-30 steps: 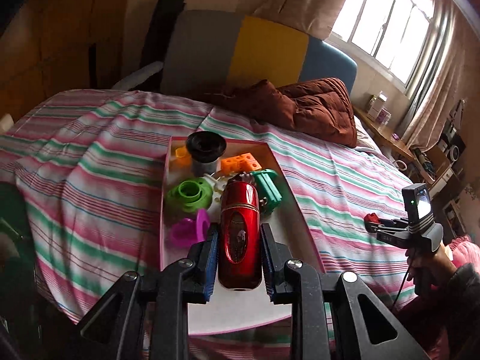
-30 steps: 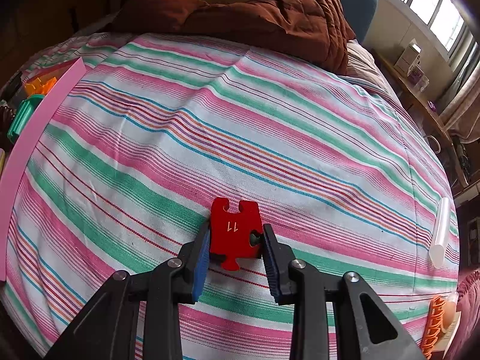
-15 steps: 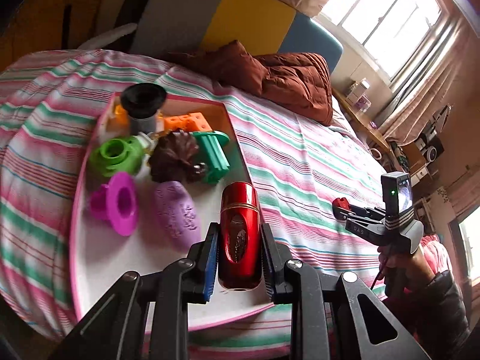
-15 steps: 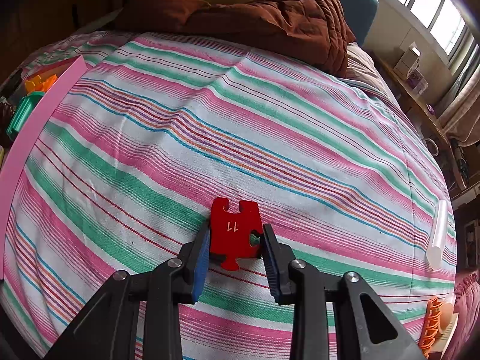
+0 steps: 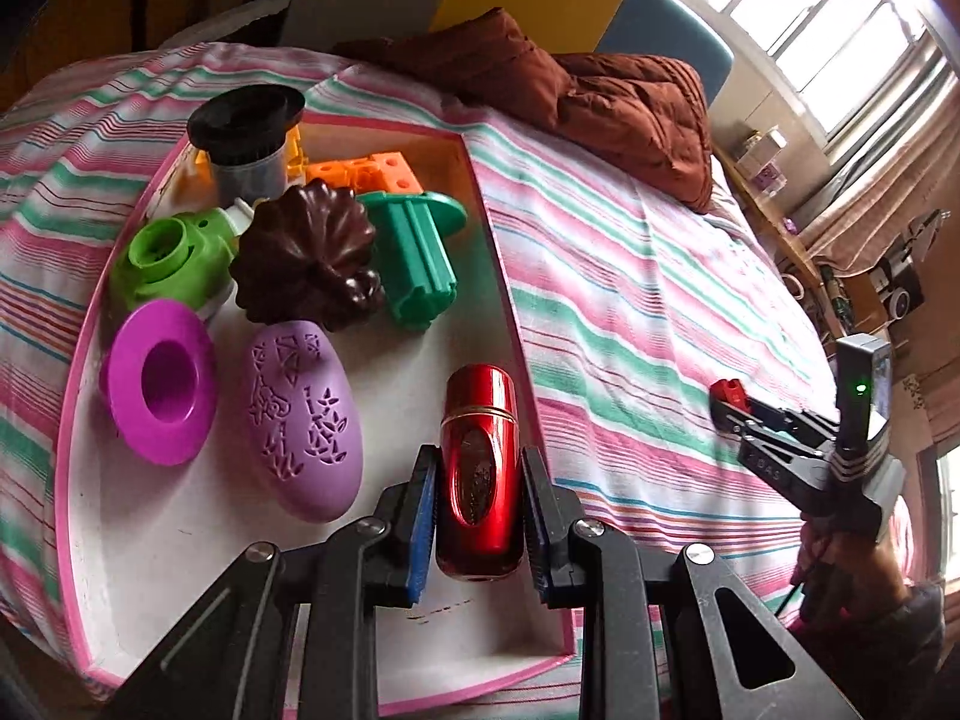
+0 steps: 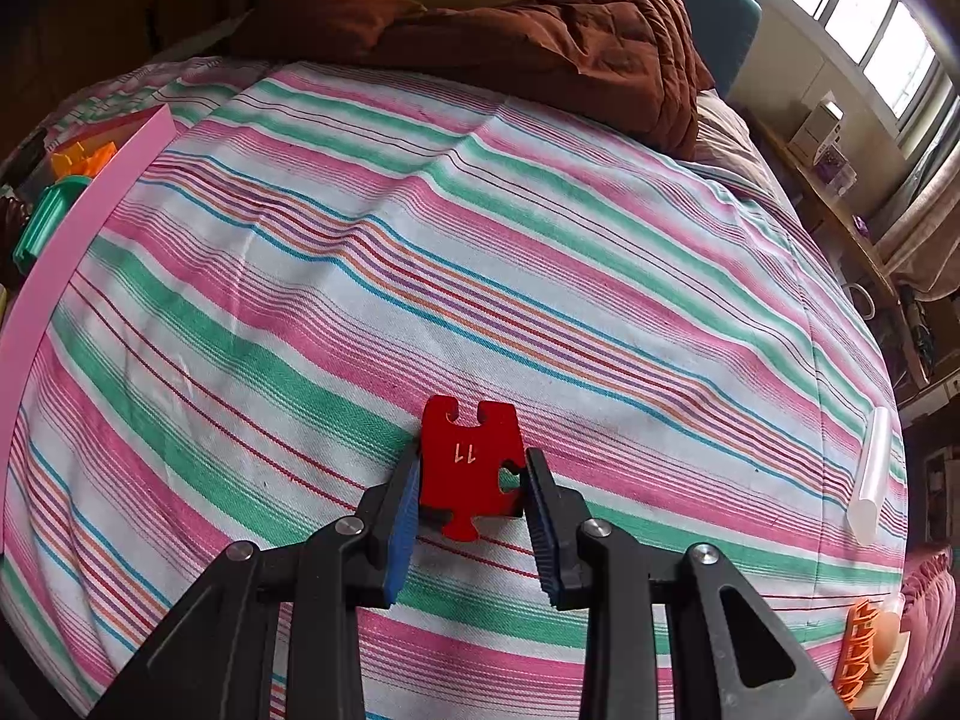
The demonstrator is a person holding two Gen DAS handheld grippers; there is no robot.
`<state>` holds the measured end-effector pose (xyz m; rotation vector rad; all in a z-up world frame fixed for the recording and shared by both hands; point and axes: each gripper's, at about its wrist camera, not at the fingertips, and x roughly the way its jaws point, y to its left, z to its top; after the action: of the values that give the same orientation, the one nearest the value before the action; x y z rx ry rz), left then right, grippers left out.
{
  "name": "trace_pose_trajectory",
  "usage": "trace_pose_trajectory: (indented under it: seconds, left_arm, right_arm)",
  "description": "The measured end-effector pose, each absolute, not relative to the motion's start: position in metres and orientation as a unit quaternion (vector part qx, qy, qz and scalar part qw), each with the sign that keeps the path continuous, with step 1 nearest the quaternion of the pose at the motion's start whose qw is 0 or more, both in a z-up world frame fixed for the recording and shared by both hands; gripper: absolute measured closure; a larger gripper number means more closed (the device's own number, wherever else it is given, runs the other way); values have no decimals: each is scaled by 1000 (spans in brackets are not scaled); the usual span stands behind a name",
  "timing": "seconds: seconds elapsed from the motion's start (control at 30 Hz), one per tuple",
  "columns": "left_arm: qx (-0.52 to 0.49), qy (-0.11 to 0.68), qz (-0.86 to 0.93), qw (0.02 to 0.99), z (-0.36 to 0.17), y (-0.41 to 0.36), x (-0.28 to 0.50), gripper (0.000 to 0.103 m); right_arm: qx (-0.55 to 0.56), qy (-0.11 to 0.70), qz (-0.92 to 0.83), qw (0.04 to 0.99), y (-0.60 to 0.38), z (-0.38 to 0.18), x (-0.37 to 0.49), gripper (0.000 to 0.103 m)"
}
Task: Organize rigid objects
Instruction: 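Carry the red cylinder into the white tray and open the left gripper while the right holds the puzzle piece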
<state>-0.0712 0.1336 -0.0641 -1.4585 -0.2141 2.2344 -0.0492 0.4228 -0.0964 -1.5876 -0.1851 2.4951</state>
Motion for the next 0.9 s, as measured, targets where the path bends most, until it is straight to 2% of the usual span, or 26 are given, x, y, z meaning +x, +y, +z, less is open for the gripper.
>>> trace_pose_trajectory:
  seconds: [0.47,0.7,0.9]
  left_arm:
    - [-532,-57,816,220,-77,139,-76,74]
    - [-512,-29,828,226,-67,141,-66,74]
    - [-463,15,860,215,-43,131,-48,68]
  right_arm:
    - [-534,-63,838,90,423,-96,-49,71]
    - [-534,-63,838,90,422,-96,-49,71]
    - [-534,-63,839,90,422,-96,-49,71]
